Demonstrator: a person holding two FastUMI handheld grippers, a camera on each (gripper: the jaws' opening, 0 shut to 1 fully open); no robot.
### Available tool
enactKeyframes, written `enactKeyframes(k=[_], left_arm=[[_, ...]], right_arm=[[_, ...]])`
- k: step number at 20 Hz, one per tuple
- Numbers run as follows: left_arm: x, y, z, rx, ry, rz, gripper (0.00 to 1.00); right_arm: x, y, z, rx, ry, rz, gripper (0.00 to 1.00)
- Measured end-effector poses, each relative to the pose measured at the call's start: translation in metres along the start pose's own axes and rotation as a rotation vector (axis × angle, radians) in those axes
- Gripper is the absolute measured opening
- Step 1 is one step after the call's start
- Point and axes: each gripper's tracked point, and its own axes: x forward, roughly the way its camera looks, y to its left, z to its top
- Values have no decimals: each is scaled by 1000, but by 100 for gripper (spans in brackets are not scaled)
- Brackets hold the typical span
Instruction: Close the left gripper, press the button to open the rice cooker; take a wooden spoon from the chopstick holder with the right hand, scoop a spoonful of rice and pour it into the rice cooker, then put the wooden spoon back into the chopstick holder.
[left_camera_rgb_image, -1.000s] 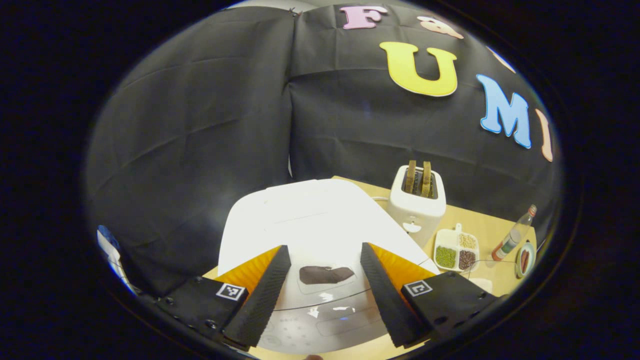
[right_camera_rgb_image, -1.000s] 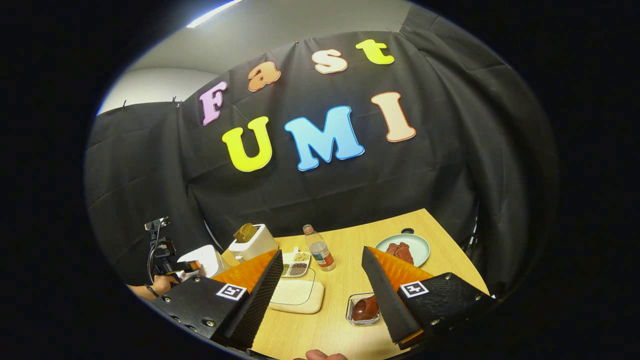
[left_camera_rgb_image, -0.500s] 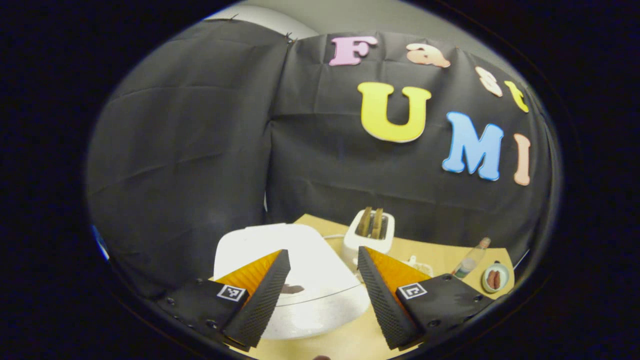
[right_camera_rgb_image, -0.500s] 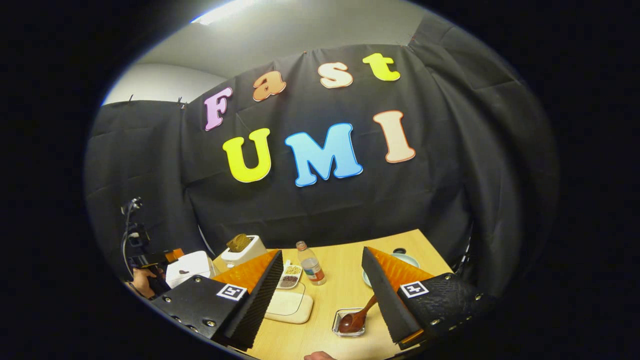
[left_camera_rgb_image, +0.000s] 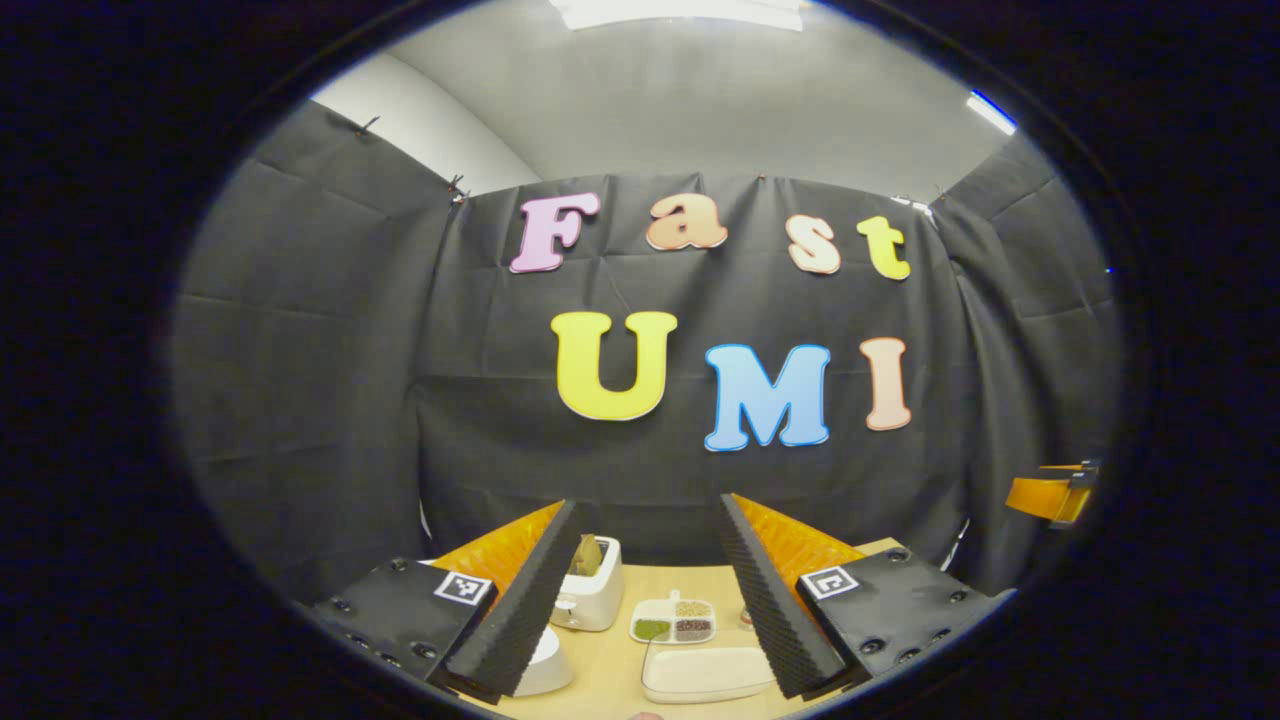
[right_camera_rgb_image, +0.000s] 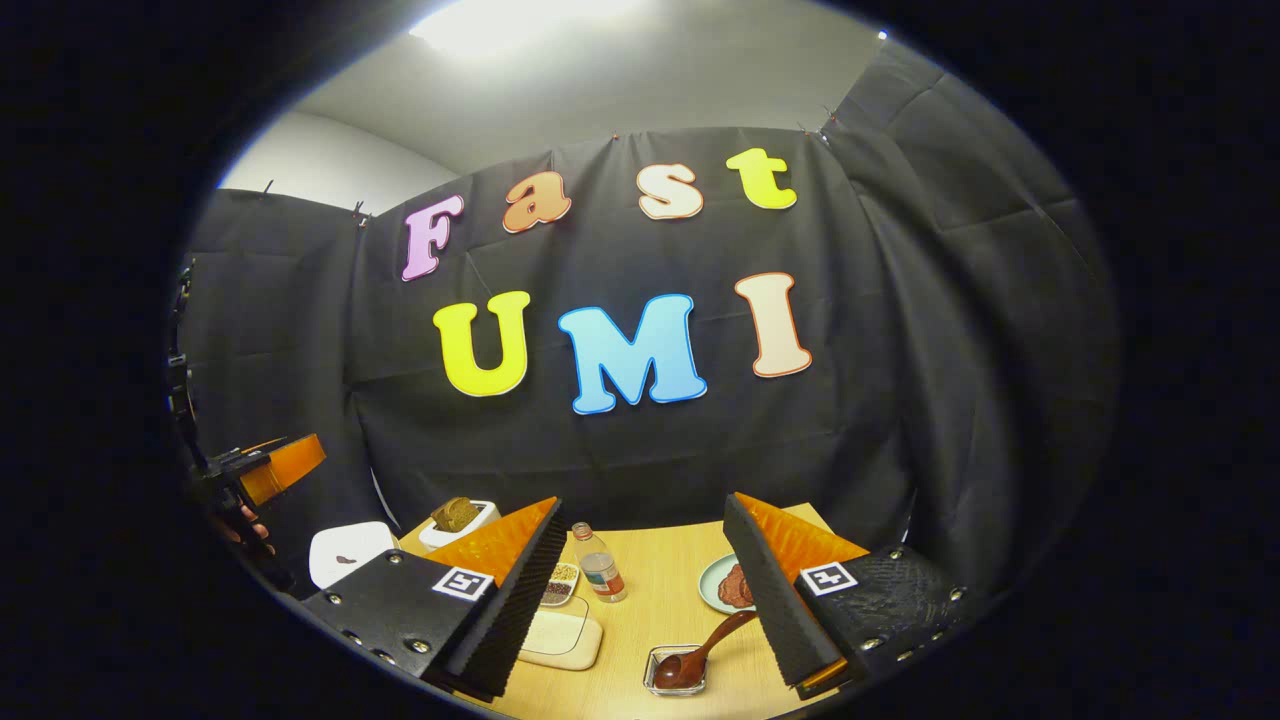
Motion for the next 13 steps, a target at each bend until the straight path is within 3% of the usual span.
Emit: enactKeyframes(k=[4, 5, 6, 7, 8, 12, 13], left_arm=[[-17, -23, 6, -1, -15, -45, 94], [-17, -21, 0, 0, -3, -45, 92], [-17, -20, -3, -5, 5, -51, 92], [-17, -21, -1, -12, 12, -54, 96], [-18, -19, 0, -17, 13, -52, 92], [-20, -16, 6, -18, 6, -53, 95], [-21, -15, 5, -13, 3, -55, 95]], right_arm=[[-5, 6, 13, -14, -40, -9, 96], [-6, 9, 15, -16, -44, -10, 99], [-7, 10, 17, -13, -47, -11, 95], [-7, 12, 19, -9, -51, -9, 95], [-8, 13, 20, -8, -54, -9, 95], [-4, 21, 30, -18, -69, -10, 95], [-4, 23, 32, -20, -75, -11, 99]])
